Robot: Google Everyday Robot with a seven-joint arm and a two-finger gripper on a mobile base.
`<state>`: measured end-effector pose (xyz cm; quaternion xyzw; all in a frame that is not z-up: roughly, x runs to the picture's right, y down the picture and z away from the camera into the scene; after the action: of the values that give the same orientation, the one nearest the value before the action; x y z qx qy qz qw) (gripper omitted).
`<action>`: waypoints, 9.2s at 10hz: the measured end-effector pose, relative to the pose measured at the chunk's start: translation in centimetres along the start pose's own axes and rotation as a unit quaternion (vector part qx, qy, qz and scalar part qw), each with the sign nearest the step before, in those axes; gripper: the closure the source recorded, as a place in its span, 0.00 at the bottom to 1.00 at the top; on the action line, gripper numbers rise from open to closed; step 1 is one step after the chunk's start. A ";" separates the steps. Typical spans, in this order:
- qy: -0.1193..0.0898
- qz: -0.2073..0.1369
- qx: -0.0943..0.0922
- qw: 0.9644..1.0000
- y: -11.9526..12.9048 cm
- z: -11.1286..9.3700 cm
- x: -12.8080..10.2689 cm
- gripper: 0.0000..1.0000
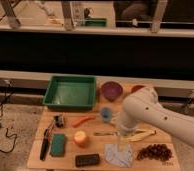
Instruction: Place apple in red bowl
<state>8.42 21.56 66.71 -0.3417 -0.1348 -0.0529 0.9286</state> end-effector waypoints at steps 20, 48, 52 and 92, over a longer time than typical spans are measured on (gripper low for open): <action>-0.003 -0.081 -0.034 0.996 -4.4 8.4 -10.4 0.20; -0.003 -0.082 -0.034 0.996 -4.4 8.4 -10.4 0.20; -0.007 -0.096 -0.051 0.994 -4.1 10.3 -11.7 0.20; -0.048 -0.142 -0.041 0.988 -5.3 10.3 -15.3 0.72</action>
<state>-9.43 24.30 73.09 -0.3592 -0.2246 -0.1734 0.8891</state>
